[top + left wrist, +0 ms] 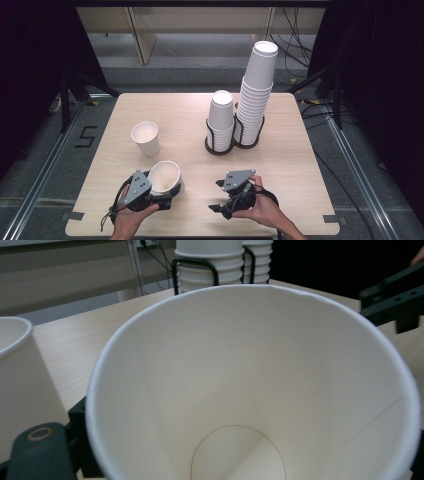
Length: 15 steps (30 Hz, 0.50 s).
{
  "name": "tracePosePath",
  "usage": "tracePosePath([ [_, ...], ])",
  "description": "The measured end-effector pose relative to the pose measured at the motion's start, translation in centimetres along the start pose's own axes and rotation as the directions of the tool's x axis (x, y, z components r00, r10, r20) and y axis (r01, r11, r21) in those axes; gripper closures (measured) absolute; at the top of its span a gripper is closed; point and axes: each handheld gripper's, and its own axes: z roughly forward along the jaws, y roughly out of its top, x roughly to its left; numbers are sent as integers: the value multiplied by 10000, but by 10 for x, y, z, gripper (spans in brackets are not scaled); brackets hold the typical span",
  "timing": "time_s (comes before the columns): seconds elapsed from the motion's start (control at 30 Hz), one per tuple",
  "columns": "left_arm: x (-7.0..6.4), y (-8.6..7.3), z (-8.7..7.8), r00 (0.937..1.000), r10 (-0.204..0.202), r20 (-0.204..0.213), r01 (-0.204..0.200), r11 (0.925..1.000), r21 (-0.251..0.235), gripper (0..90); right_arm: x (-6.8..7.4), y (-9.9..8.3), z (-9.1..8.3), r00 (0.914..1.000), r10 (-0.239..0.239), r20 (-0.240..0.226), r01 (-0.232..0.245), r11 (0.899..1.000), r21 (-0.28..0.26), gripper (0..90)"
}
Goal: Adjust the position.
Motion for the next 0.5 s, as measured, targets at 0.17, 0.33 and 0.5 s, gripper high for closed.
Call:
tracePosePath([
  [0.17, 10, -4, -2, 9978, -51, -667, 77, 9992, 386, 127, -4, -9, -8, 9992, 324, 222, -324, 9995, -3, 228],
  [0.33, 23, -7, -4, 9927, -265, -1174, 317, 9986, 429, 126, -7, -17, -12, 9979, 483, 428, -483, 9988, -13, 227],
  [0.5, 34, -9, -5, 9871, -507, -1519, 573, 9976, 394, 126, -7, -20, -15, 9975, 510, 494, -510, 9987, -29, 230],
])
